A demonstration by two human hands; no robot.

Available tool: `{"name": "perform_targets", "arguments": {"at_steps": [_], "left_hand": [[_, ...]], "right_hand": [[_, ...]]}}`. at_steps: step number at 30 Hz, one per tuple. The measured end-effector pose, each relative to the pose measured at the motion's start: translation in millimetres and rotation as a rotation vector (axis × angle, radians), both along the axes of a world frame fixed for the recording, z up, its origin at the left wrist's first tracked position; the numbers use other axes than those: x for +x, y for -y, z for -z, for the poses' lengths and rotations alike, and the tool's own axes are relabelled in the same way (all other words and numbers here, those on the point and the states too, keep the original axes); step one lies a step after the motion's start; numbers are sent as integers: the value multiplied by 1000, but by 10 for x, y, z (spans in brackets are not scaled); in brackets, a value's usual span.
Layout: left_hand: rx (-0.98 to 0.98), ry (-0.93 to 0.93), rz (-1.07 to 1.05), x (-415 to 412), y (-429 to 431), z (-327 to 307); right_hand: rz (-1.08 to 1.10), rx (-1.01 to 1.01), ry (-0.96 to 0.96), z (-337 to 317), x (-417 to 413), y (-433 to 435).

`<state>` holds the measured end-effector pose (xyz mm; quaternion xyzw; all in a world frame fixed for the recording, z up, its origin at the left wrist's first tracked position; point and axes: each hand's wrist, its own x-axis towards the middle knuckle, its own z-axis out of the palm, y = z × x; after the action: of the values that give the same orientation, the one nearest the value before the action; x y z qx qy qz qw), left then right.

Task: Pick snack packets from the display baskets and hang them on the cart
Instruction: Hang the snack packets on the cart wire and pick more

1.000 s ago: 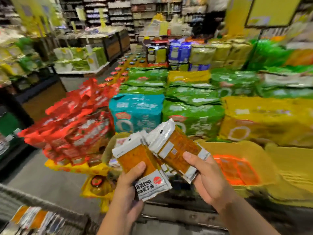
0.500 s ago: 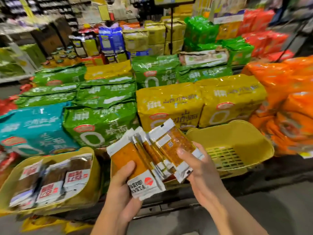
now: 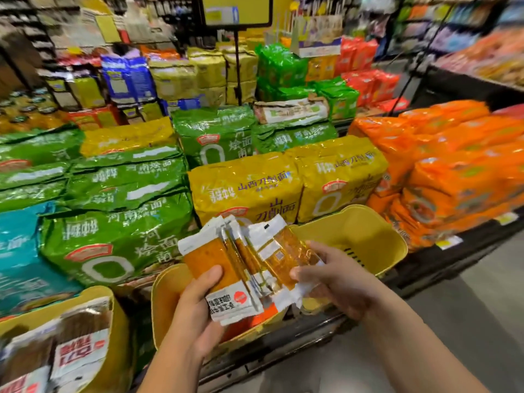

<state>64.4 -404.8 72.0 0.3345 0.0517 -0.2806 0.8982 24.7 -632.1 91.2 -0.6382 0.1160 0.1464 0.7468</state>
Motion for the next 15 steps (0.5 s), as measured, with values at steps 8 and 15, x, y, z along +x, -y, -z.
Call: {"name": "perform_targets", "arguments": {"at_steps": [8, 15], "left_hand": [[-82, -51, 50, 172, 52, 188], [-40, -2, 9, 263, 249, 220]], "right_hand": [[199, 134, -30, 210, 245, -72], [-87, -55, -43, 264, 427, 480]]}}
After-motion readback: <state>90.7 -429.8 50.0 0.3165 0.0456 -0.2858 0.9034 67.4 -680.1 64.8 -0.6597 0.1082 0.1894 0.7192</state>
